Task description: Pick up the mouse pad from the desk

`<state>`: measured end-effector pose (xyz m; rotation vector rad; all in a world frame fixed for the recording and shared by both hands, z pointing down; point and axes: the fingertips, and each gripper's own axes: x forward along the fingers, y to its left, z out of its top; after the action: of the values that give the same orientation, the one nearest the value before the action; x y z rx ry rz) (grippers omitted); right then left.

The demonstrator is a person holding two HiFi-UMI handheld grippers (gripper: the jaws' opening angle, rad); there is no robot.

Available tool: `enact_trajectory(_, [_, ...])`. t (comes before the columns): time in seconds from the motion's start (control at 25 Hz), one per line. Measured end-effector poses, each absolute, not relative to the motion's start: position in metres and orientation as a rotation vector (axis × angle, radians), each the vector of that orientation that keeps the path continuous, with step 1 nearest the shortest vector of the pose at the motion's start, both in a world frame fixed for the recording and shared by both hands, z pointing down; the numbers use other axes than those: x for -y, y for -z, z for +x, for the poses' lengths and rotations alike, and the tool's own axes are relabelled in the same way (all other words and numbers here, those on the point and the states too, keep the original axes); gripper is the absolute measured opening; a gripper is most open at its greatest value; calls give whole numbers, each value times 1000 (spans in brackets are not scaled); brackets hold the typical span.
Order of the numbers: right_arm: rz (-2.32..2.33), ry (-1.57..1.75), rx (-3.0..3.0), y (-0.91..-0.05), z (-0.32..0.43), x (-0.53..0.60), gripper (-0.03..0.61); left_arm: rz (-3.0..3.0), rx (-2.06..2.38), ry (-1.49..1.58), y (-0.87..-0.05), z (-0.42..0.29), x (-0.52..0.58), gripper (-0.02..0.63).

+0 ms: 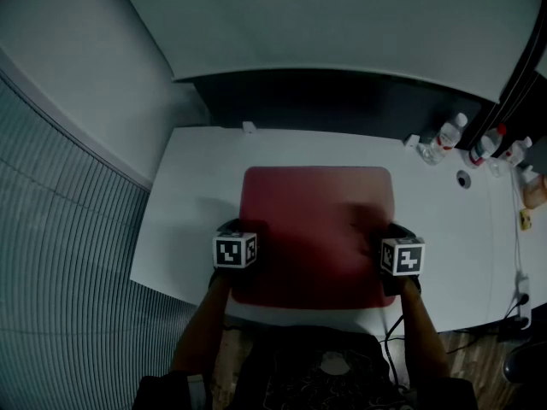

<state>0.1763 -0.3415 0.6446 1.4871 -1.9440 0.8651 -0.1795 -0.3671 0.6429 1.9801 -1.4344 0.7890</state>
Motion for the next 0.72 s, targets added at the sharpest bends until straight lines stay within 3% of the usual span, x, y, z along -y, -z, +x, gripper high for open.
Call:
enact_trajectory(0.04, [1486, -863, 1944, -644, 177, 342, 225, 1992, 1408, -782, -644, -176, 366, 362])
enact_trajectory(0.16, [1486, -852, 1947, -643, 176, 343, 225, 2000, 1407, -794, -647, -173, 365, 374])
enact_trajectory(0.72, [1510, -842, 1923, -642, 175, 343, 201, 2018, 1443, -809, -647, -173, 365, 327])
